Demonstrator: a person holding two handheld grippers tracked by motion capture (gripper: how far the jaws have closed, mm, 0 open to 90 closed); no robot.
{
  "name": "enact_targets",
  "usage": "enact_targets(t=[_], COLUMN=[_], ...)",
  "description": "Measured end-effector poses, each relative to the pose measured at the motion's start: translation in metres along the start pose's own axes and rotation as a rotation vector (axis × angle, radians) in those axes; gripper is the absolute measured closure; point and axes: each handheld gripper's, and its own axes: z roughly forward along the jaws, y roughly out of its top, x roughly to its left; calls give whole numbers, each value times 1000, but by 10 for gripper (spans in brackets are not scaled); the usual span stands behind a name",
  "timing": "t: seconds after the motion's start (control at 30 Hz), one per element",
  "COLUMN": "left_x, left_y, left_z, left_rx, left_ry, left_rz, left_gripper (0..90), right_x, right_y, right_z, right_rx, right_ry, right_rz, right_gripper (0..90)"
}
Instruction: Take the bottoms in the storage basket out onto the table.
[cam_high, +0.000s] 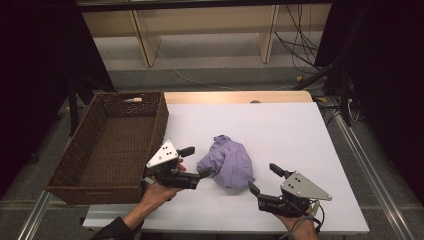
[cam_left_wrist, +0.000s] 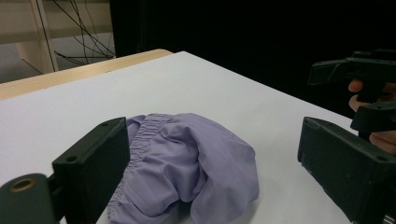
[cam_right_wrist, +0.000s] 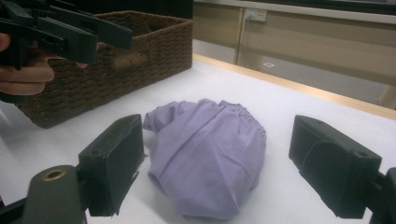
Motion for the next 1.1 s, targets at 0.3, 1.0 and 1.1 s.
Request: enact_targets(t=[0.3, 1.0, 1.1], left_x=[-1, -8, -9], left_y=[-3, -7, -8], left_z=[-3, -11, -12], left_rx=[0, -21, -20], left_ry=[15, 27, 32], left_rz=[2, 8, 11], left_gripper=[74, 45, 33], right_x=[0, 0, 0], right_y=[0, 0, 0], right_z=[0, -1, -1], right_rx=[-2, -6, -5], right_ry=[-1, -2, -2], right_rz=[-2, -2, -1], right_gripper=[188, 188, 188])
